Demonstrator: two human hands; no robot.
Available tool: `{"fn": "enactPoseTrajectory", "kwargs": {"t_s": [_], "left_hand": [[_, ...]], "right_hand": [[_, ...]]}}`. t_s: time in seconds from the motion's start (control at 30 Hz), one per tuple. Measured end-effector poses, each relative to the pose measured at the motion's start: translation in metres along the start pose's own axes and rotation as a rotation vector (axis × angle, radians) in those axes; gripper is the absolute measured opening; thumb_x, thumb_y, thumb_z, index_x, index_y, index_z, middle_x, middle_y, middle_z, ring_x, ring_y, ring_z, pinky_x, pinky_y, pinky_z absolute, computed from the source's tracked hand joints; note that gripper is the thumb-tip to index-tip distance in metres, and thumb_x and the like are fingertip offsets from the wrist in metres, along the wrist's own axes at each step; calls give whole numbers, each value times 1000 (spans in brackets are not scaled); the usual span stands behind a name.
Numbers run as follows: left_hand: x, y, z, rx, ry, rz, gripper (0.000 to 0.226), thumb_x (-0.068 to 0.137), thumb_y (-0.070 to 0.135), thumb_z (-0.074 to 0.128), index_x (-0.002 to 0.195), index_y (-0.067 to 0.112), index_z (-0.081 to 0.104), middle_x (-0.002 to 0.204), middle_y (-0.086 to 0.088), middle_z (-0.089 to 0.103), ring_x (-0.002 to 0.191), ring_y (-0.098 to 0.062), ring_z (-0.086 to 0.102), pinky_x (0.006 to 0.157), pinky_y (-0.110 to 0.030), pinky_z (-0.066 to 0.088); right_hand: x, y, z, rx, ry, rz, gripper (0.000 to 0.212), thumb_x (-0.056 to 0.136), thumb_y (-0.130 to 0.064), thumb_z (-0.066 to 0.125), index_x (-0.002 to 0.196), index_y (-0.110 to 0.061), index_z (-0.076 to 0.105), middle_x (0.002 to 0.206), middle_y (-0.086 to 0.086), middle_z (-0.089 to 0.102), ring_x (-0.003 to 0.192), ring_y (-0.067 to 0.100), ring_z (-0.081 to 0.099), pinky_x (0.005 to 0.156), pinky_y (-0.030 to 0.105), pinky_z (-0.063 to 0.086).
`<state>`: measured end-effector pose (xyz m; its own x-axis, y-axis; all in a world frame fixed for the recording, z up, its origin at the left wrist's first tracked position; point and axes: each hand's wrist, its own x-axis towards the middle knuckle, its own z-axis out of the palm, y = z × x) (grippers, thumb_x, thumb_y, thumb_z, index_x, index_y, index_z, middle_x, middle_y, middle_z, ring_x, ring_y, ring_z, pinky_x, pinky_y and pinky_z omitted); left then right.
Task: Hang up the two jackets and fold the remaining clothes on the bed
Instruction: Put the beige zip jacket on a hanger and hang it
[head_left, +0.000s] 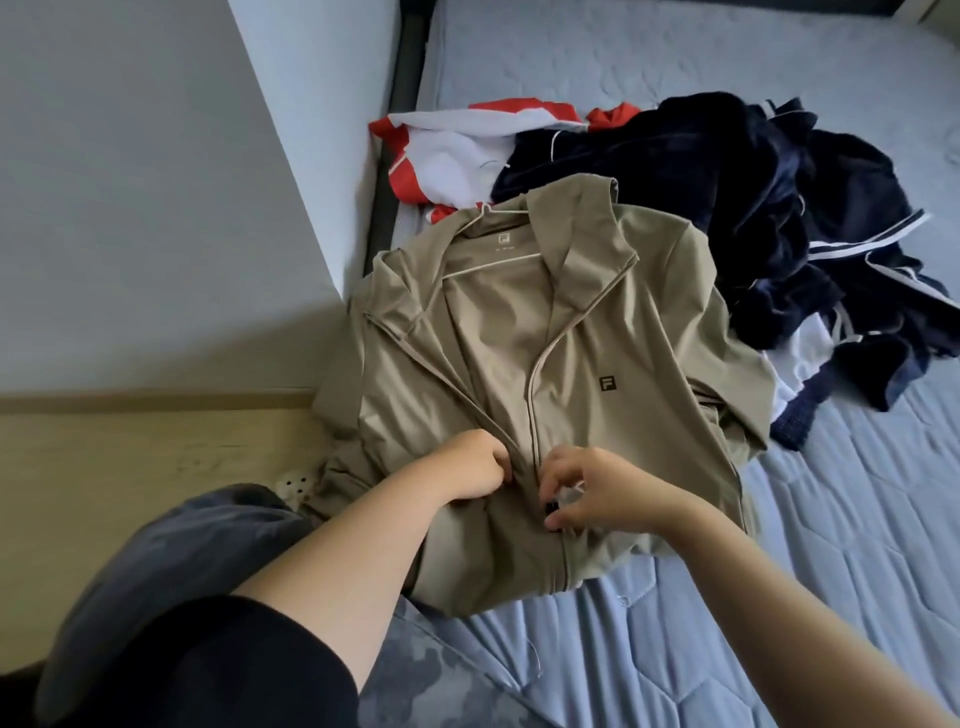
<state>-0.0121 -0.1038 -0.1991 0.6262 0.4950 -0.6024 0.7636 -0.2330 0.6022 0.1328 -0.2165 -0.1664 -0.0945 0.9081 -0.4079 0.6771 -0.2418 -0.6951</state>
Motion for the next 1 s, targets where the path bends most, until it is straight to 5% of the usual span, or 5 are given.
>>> {"fn": "enactPoseTrajectory", "kwargs": {"t_s": [0.17, 0.5, 0.7, 0.83, 1.0], "left_hand": [[-13, 3, 1, -118, -314, 4, 33, 84, -1, 43, 68, 18, 65, 63, 2, 61, 46, -4, 55, 42, -12, 40], [-14, 1, 16, -534, -200, -2, 13, 83, 26, 68, 71, 22, 66, 56, 12, 61, 54, -2, 55, 52, -15, 43], [-14, 3, 19, -539, -115, 44, 33, 79, 23, 74, 52, 22, 54, 52, 8, 44, 54, -4, 43, 47, -14, 36], [-16, 3, 13, -478, -201, 19, 52, 80, 17, 72, 36, 21, 45, 44, 10, 36, 51, -5, 39, 46, -16, 36], [-20, 2, 11, -388, -273, 26, 47, 79, 13, 73, 43, 20, 43, 41, 9, 38, 46, -6, 39, 42, -17, 39]], "right_hand": [[5, -2, 4, 78, 244, 135, 20, 67, -9, 81, 62, -22, 67, 54, -15, 57, 52, -4, 51, 56, 11, 38], [3, -8, 11, 264, 523, 203, 21, 78, -1, 70, 63, -15, 68, 54, -7, 63, 46, -3, 51, 52, 9, 38], [4, -15, 12, 212, 573, 194, 17, 79, 2, 65, 69, -11, 69, 58, -7, 65, 52, -2, 56, 57, 11, 42], [9, -21, 16, 8, 641, 166, 11, 79, -4, 65, 72, -11, 69, 67, -5, 66, 71, 15, 61, 69, 28, 48], [17, -23, 4, 18, 779, 217, 9, 80, -3, 65, 76, -10, 70, 66, -5, 62, 75, 20, 61, 68, 28, 45]]}}
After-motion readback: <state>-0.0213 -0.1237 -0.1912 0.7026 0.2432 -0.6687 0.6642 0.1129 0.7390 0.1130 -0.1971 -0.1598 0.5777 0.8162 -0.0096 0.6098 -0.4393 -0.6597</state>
